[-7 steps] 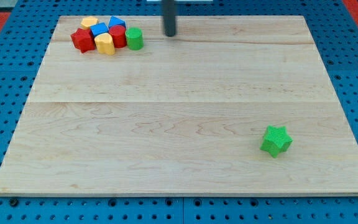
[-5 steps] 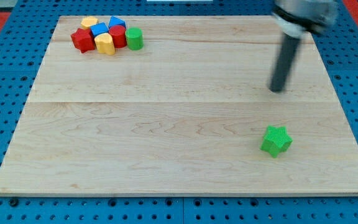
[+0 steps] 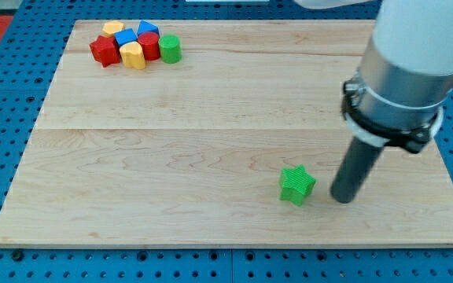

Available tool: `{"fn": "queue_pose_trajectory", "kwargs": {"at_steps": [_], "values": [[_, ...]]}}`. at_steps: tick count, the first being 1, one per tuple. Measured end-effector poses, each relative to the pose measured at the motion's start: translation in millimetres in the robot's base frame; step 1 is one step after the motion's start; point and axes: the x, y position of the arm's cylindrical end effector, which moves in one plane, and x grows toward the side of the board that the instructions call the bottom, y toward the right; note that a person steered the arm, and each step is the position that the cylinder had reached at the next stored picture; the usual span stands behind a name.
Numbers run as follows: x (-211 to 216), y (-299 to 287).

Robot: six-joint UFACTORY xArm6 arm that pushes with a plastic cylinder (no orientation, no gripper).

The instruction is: Push the green star to the bottom of the red circle

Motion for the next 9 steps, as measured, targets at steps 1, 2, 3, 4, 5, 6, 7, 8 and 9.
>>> {"fn": "queue_pose_trajectory", "kwargs": {"at_steps": [1,2,3,4,5,6,7,8,9], "values": [[-45.3,-93.5],[-79.1,-158.9],[-77.5,-86.6],[-32.0,-83.1],[-16.4,-149.4],[-63.7,-206.0],[-129.7,-258.4],[-183.2,-295.4],[-165.1,-280.7]]}}
